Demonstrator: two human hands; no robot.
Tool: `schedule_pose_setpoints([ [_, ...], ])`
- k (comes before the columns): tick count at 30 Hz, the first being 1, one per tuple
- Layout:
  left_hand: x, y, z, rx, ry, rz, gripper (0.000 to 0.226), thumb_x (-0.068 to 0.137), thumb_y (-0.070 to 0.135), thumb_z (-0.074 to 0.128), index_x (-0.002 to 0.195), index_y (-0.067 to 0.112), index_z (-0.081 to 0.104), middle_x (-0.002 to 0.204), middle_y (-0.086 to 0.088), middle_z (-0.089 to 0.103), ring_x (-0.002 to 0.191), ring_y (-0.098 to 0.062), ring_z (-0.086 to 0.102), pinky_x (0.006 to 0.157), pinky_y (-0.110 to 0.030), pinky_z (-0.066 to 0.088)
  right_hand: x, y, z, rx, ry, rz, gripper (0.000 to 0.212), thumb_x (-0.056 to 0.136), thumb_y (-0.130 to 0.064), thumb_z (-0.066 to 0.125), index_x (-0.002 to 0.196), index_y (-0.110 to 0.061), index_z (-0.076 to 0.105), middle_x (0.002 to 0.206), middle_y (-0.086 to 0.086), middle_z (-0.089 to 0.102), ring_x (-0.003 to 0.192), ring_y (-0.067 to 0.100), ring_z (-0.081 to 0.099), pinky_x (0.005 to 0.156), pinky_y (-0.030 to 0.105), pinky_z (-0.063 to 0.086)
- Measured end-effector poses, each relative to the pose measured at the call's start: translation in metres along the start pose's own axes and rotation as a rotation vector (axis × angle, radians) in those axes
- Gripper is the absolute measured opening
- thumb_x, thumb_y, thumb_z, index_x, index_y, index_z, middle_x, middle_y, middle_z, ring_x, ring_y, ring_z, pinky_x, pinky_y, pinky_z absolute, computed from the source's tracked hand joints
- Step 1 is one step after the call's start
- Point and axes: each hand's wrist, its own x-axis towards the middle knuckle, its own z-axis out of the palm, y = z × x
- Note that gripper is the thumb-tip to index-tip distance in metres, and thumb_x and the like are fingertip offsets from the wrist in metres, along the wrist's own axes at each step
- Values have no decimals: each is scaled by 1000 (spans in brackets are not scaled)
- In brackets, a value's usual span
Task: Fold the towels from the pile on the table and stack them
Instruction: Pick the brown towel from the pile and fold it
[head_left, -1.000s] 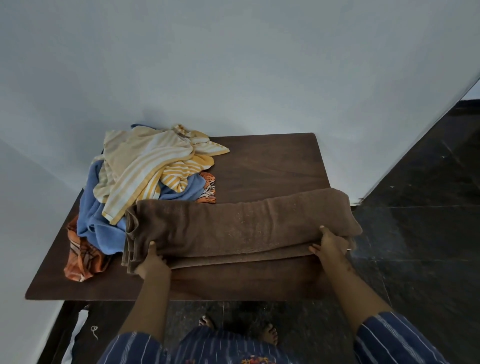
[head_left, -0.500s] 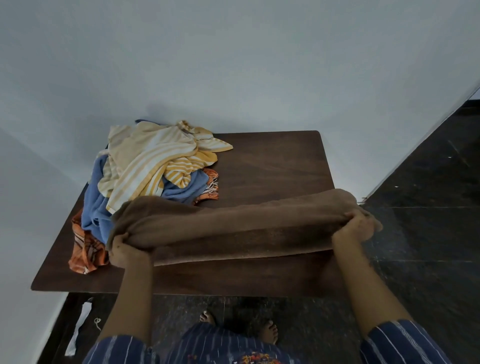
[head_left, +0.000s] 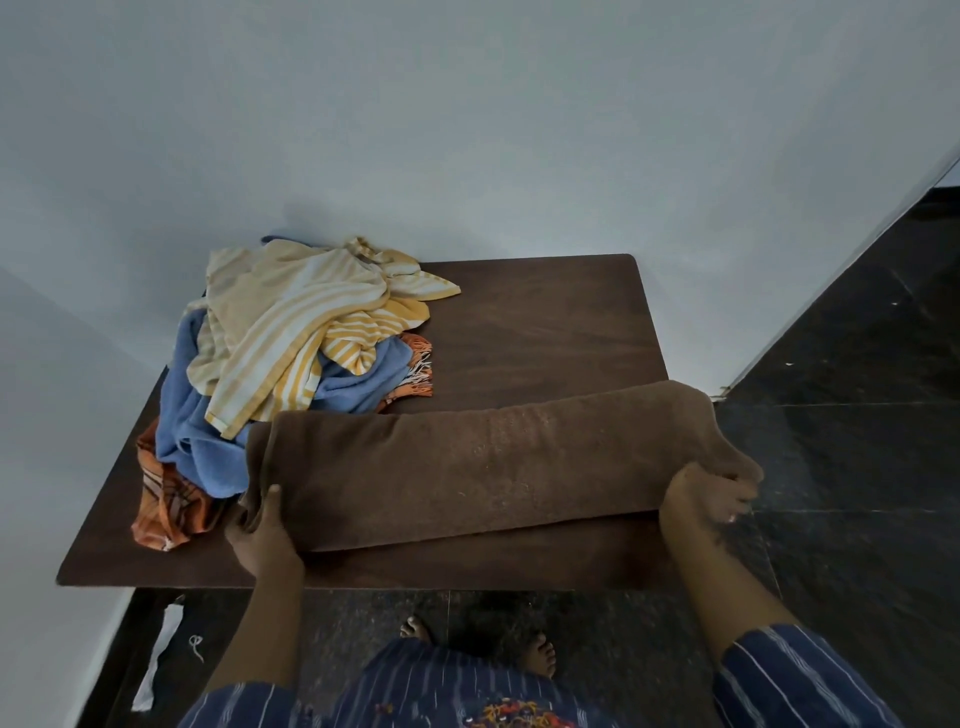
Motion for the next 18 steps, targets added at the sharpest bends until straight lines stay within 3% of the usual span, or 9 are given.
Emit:
schedule_pose_setpoints([
  [2, 7, 4, -3, 167, 12, 83, 53, 83, 33, 67, 129, 10, 52, 131, -12, 56, 119, -30, 51, 97, -40, 40, 0, 8, -4, -221, 35, -116, 65, 87, -7, 55, 143, -5, 23, 152, 20, 21, 137, 37, 27, 110, 50, 25],
  [5, 21, 13, -5, 221, 62, 118, 44, 85, 30, 64, 122, 7, 57, 125, -15, 59, 115, -34, 54, 93, -41, 42, -5, 14, 1, -341, -56, -450, 66, 82, 1, 53, 142, -4, 27, 155, 20, 13, 141, 37, 16, 114, 52, 12],
  [10, 24, 21, 12, 483, 194, 271, 49, 84, 20, 64, 127, 4, 47, 135, -22, 45, 125, -39, 41, 102, -48, 32, -22, 2, 23, -584, -232, -869, 63, 83, -6, 54, 141, 2, 30, 151, 26, 21, 137, 41, 25, 111, 53, 21],
  [12, 9, 23, 23, 606, 222, 469, 54, 83, 14, 59, 132, 4, 41, 140, -23, 38, 130, -38, 33, 106, -50, 25, -23, -3, 35, -691, -315, -997, 62, 81, -4, 56, 138, 2, 35, 151, 25, 24, 138, 39, 25, 112, 50, 21],
  [14, -1, 23, 39, 723, 83, 788, 52, 81, 10, 57, 132, 5, 43, 140, -20, 40, 131, -37, 34, 106, -53, 26, -21, -14, 47, -758, -383, -1117, 56, 79, 1, 55, 133, 4, 42, 147, 26, 31, 135, 40, 30, 111, 50, 23],
  [16, 4, 21, 58, 885, -155, 1112, 49, 80, 4, 61, 127, 1, 49, 133, -22, 48, 124, -39, 43, 102, -53, 34, -13, -30, 56, -842, -408, -1209, 51, 81, 3, 52, 131, 2, 44, 145, 23, 35, 134, 39, 33, 110, 50, 27],
  [18, 17, 23, 75, 1089, -374, 1314, 49, 76, -1, 67, 124, -3, 54, 127, -24, 55, 119, -41, 51, 99, -53, 40, -2, -48, 61, -957, -422, -1262, 51, 87, 2, 46, 137, -2, 39, 148, 18, 34, 137, 36, 29, 110, 50, 26],
])
